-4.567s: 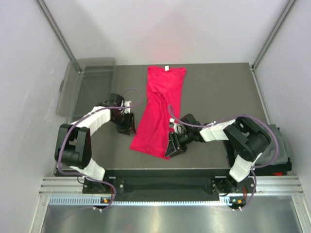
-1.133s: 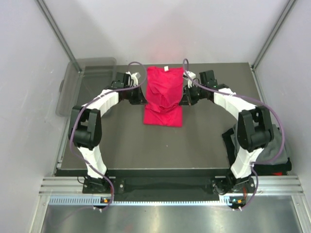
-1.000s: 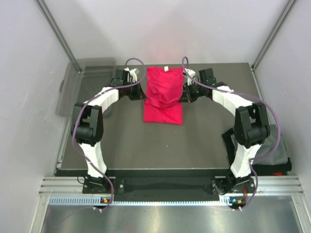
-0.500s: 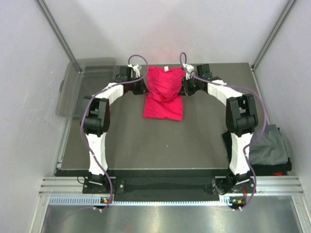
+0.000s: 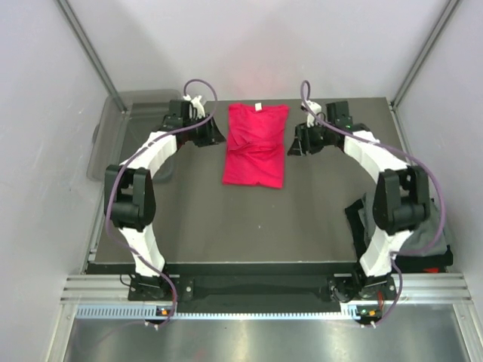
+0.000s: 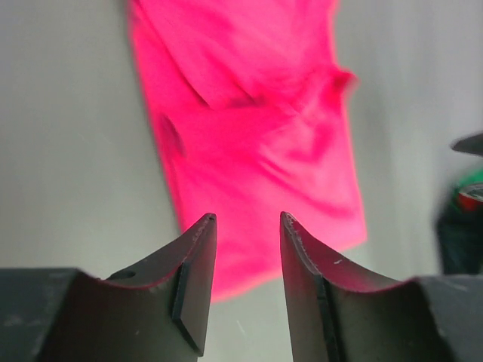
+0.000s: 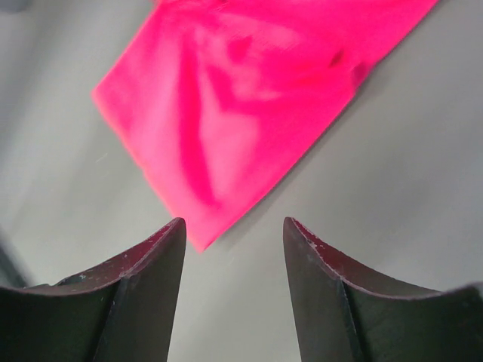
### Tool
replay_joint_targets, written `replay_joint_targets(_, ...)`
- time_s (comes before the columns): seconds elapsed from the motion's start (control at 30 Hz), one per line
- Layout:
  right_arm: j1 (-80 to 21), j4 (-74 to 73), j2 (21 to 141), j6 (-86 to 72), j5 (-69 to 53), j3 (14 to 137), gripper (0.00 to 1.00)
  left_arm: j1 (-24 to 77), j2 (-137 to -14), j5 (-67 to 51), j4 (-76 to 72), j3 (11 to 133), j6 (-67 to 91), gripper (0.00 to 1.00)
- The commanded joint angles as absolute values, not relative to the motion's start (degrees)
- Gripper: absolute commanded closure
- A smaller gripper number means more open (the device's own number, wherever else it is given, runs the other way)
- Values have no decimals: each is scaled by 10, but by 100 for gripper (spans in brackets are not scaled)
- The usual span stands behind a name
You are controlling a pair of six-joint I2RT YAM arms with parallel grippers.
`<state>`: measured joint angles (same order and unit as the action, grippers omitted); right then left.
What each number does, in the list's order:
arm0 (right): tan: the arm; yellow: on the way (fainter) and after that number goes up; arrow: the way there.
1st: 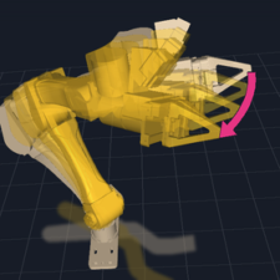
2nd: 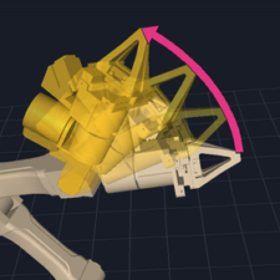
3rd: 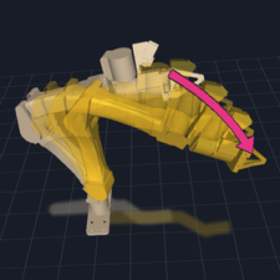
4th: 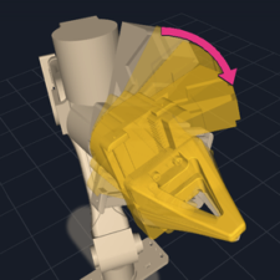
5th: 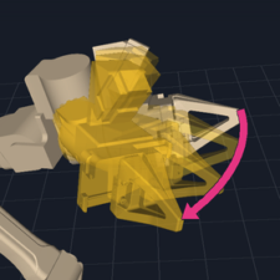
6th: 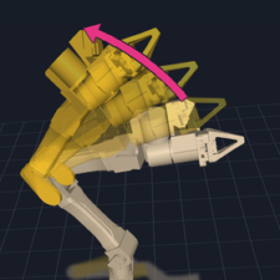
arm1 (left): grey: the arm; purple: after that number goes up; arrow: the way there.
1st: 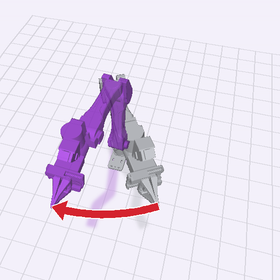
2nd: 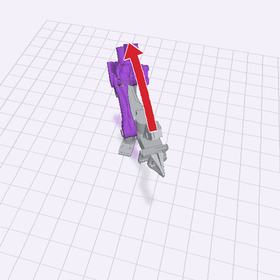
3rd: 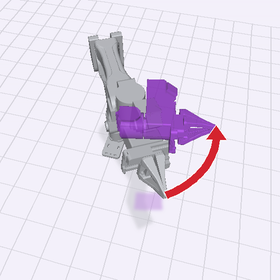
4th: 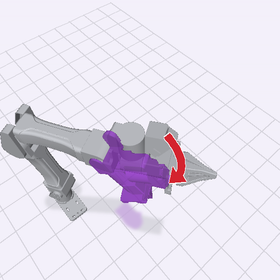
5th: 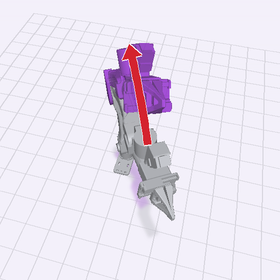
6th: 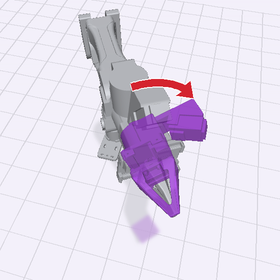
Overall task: Fold and stack the t-shirts
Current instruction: Fold the tshirt
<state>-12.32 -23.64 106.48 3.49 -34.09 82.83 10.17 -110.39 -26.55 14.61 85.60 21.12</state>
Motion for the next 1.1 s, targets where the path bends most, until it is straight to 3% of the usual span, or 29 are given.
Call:
replay_joint_targets(0.0,-119,-299,1008,39,-409,774,45,99,-1069,-365,250,842,216,57)
replay_joint_targets(0.2,-117,-249,1027,-22,-503,660,43,95,-1077,-436,259,769,239,56)
replay_joint_targets(0.53,-118,-216,1125,-86,-555,687,39,90,-1113,-444,265,751,265,45)
replay_joint_targets(1.07,-130,-158,1191,-139,-576,708,39,90,-1160,-429,268,737,278,43)
